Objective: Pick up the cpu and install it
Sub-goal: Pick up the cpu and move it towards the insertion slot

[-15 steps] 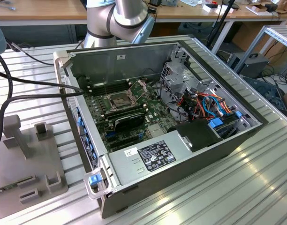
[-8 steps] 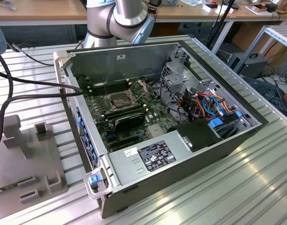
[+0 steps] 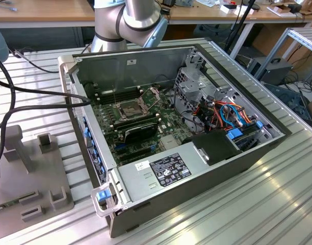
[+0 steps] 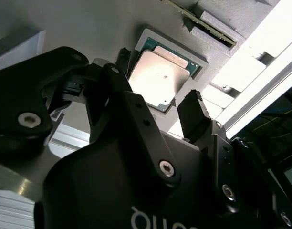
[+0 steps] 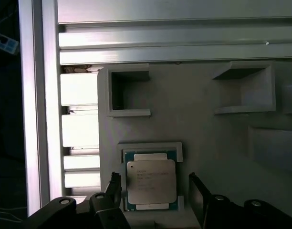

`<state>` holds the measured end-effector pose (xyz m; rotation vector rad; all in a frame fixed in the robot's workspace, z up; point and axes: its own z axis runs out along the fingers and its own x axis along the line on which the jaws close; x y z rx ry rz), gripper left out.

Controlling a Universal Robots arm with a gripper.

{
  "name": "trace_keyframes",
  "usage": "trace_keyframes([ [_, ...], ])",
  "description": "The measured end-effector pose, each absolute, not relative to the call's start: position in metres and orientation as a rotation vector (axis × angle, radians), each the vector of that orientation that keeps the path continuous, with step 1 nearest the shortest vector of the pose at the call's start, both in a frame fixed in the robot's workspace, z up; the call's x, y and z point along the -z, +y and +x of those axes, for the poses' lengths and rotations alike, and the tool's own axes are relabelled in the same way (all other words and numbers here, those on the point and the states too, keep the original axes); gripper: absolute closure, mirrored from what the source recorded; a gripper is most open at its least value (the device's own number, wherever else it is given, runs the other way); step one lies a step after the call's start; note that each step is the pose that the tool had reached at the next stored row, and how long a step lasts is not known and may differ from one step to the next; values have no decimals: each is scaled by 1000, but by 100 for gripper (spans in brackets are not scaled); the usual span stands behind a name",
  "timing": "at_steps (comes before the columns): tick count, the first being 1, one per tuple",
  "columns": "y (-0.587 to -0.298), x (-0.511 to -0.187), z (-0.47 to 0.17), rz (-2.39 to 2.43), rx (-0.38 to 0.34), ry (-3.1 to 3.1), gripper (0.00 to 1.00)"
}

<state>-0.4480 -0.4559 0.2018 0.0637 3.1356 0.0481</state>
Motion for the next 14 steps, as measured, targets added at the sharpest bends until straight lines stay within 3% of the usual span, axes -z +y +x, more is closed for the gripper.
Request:
trace_keyframes([
  [14,-453,-190,-450,44,-48,3136,33],
])
